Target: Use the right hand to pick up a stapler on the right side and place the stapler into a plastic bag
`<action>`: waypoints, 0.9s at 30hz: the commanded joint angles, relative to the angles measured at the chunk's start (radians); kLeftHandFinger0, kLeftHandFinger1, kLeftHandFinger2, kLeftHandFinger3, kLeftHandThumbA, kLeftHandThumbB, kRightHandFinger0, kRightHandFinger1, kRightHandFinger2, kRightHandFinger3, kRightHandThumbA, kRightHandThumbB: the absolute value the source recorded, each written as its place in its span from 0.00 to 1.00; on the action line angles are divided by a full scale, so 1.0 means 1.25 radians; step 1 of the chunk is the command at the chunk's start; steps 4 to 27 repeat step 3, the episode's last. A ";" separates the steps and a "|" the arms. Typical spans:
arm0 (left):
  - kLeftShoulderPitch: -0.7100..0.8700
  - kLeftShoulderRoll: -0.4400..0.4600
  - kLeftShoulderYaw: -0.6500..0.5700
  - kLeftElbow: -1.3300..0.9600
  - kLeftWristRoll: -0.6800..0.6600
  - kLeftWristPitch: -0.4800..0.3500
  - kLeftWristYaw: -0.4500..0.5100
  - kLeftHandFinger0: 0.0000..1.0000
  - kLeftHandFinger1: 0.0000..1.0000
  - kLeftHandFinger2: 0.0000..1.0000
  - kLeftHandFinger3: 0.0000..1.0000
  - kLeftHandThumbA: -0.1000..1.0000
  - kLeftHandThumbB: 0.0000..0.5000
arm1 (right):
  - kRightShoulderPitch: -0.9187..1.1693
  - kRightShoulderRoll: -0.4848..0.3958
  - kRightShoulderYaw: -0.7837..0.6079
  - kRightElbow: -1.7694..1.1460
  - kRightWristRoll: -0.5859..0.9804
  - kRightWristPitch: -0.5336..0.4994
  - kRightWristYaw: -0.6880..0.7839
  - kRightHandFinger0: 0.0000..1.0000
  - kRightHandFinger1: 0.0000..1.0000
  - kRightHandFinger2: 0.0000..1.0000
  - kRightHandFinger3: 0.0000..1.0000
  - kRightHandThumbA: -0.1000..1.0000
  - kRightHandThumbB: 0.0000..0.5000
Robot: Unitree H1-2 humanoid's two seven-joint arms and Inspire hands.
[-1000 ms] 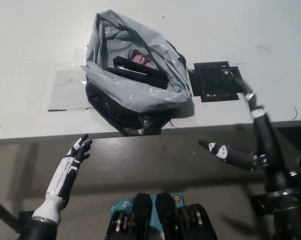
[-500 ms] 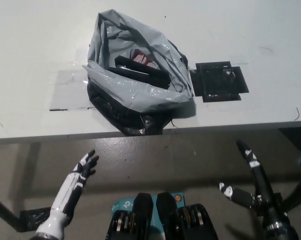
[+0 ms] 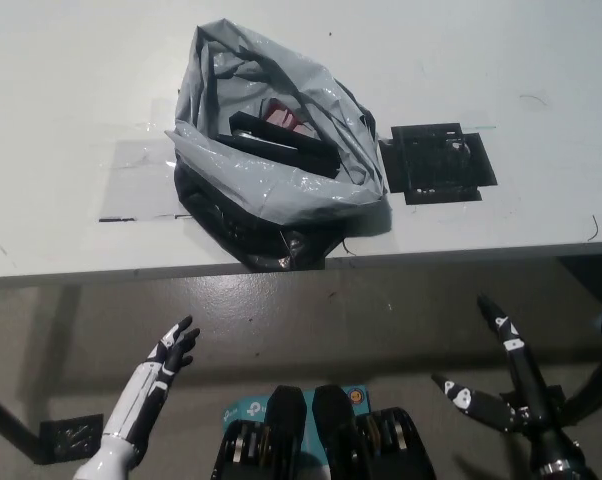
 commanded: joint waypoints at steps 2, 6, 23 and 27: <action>-0.026 0.012 0.009 -0.019 -0.002 -0.034 0.002 1.00 1.00 1.00 1.00 1.00 0.52 | -0.037 -0.013 0.003 -0.016 -0.013 -0.023 -0.001 1.00 1.00 1.00 1.00 0.78 0.57; -0.026 0.012 0.009 -0.019 -0.002 -0.034 0.002 1.00 1.00 1.00 1.00 1.00 0.52 | -0.037 -0.013 0.003 -0.016 -0.013 -0.023 -0.001 1.00 1.00 1.00 1.00 0.78 0.57; -0.026 0.012 0.009 -0.019 -0.002 -0.034 0.002 1.00 1.00 1.00 1.00 1.00 0.52 | -0.037 -0.013 0.003 -0.016 -0.013 -0.023 -0.001 1.00 1.00 1.00 1.00 0.78 0.57; -0.026 0.012 0.009 -0.019 -0.002 -0.034 0.002 1.00 1.00 1.00 1.00 1.00 0.52 | -0.037 -0.013 0.003 -0.016 -0.013 -0.023 -0.001 1.00 1.00 1.00 1.00 0.78 0.57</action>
